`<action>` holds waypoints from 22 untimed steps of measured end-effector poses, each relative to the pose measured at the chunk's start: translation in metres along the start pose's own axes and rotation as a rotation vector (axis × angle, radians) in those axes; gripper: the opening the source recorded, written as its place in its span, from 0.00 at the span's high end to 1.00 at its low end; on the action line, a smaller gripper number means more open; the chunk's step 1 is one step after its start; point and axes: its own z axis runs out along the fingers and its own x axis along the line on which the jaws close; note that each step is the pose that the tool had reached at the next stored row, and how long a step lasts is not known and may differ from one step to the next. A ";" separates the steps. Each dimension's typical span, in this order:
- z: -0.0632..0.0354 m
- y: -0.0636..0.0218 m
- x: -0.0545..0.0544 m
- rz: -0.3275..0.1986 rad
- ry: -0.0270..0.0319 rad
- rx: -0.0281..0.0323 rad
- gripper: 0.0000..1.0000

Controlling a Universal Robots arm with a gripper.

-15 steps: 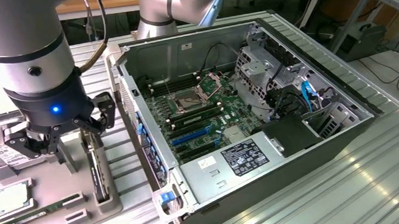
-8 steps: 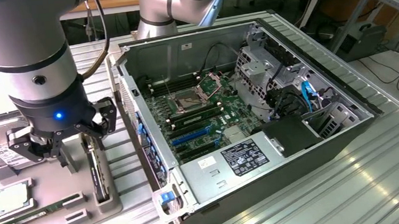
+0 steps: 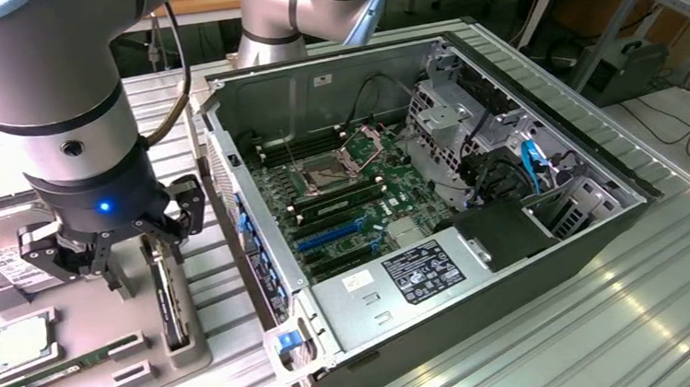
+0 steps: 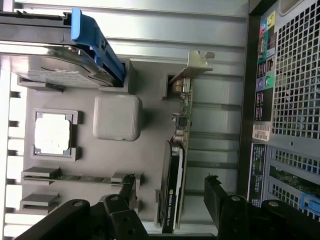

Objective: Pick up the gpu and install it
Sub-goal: 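Pick up the gpu and move the gpu toward the slot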

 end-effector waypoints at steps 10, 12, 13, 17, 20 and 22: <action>0.0116 -0.0006 -0.001 0.046 -0.0025 0.0002 0.34; 0.0152 -0.0008 -0.001 0.047 -0.0025 0.0003 0.34; 0.0184 -0.0009 -0.001 0.048 -0.0029 0.0002 0.34; 0.0279 -0.0014 -0.001 0.051 -0.0031 0.0002 0.34; 0.0320 -0.0015 -0.001 0.052 -0.0031 0.0002 0.34; 0.0350 -0.0017 -0.001 0.053 -0.0032 0.0003 0.34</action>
